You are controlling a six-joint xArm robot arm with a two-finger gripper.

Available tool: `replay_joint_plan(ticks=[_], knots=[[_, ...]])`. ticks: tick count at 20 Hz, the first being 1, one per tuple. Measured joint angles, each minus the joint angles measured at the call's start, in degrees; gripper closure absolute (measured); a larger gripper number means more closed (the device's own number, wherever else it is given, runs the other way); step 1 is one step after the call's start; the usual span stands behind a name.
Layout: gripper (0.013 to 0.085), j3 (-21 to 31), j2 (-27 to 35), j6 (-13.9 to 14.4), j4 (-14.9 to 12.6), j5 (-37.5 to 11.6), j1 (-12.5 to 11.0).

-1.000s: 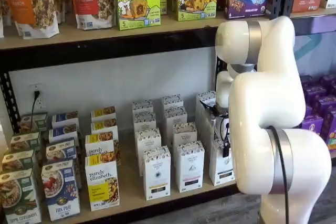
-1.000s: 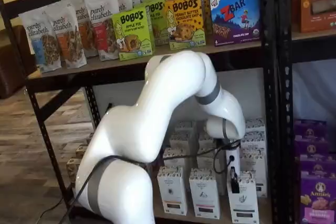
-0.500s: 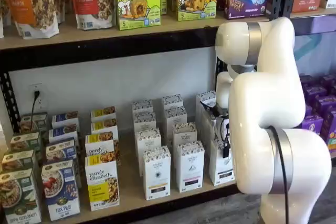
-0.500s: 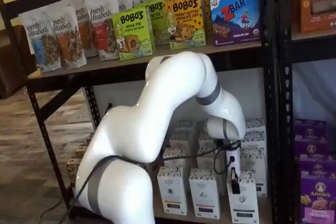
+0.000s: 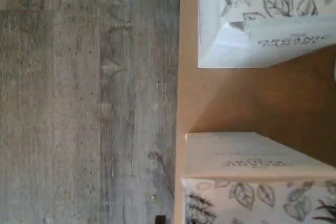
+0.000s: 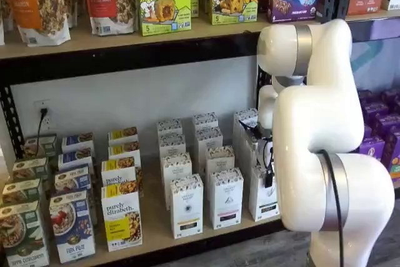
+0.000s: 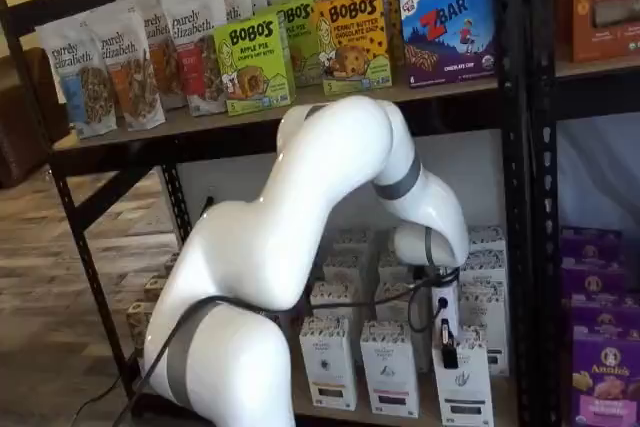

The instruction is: Pick up the white box with a green strip in the middle, on the bottom shelf, the sixth box from the left

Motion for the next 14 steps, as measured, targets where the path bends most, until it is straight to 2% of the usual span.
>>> replay_joint_plan(ticks=[1, 4, 5, 14], knots=[[0.0370, -0.13, -0.04, 0.21, -0.27, 0.51, -0.02], [0.0410, -0.07, -0.23, 0.21, -0.36, 0.94, -0.10], [0.0450, -0.02, -0.30, 0.15, -0.32, 1.03, -0.12], [0.0450, 2.26, -1.51, 0.37, -0.62, -1.14, -0.19]])
